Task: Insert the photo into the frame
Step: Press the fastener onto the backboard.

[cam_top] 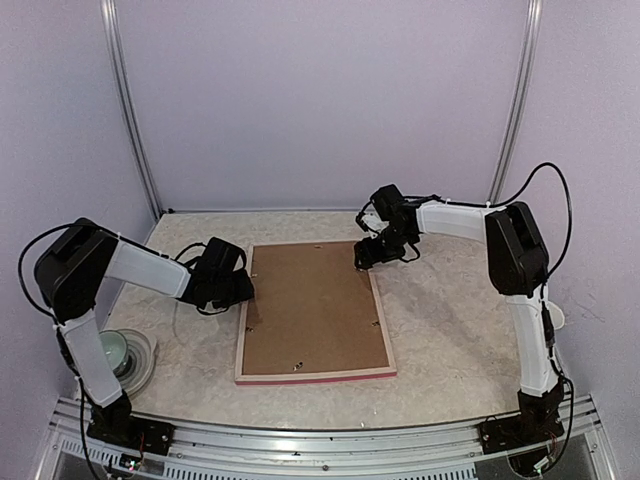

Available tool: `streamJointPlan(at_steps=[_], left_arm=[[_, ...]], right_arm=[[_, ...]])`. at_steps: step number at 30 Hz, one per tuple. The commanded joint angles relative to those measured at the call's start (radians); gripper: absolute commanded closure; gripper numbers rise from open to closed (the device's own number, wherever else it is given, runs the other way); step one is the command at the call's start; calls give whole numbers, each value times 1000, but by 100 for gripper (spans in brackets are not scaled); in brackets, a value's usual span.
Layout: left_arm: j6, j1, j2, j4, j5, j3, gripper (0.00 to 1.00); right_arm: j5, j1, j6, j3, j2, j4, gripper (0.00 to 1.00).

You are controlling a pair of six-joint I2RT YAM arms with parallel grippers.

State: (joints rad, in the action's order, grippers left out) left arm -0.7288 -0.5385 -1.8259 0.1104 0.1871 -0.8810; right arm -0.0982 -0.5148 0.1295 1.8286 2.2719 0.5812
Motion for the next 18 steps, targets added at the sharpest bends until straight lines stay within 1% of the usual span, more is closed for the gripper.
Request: streamJointPlan(at_steps=[1, 7, 13, 18], left_arm=[[1, -16, -29, 5, 3, 10, 58], [2, -21, -36, 5, 6, 9, 59], [3, -22, -35, 5, 7, 9, 59], [4, -22, -36, 5, 8, 12, 59]], right_arm=[[31, 0, 12, 45, 51, 22, 23], [46, 0, 22, 83, 84, 36, 27], [44, 0, 30, 85, 83, 35, 37], [35, -1, 34, 85, 91, 36, 39]])
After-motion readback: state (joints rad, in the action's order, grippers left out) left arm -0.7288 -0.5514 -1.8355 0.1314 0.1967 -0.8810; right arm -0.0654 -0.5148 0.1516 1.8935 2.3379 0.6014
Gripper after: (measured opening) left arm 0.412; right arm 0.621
